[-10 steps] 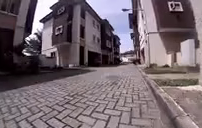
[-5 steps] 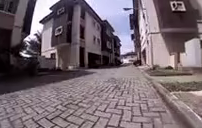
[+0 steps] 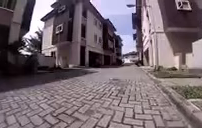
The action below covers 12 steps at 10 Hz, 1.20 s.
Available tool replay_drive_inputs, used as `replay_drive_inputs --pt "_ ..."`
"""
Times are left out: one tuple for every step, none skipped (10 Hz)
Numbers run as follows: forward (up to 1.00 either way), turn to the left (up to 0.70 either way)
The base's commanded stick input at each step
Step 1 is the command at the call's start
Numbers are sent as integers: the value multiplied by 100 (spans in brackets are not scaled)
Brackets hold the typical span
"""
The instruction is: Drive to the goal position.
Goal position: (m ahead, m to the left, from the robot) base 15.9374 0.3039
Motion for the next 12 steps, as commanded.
replay_drive_inputs --pt "70 -35" --pt "70 -35" --pt "70 -35" --pt "70 -22" --pt "70 0" --pt "70 0" --pt "70 0" --pt "70 0" --pt "70 0" --pt "70 0" --pt "70 0" --pt "70 0"
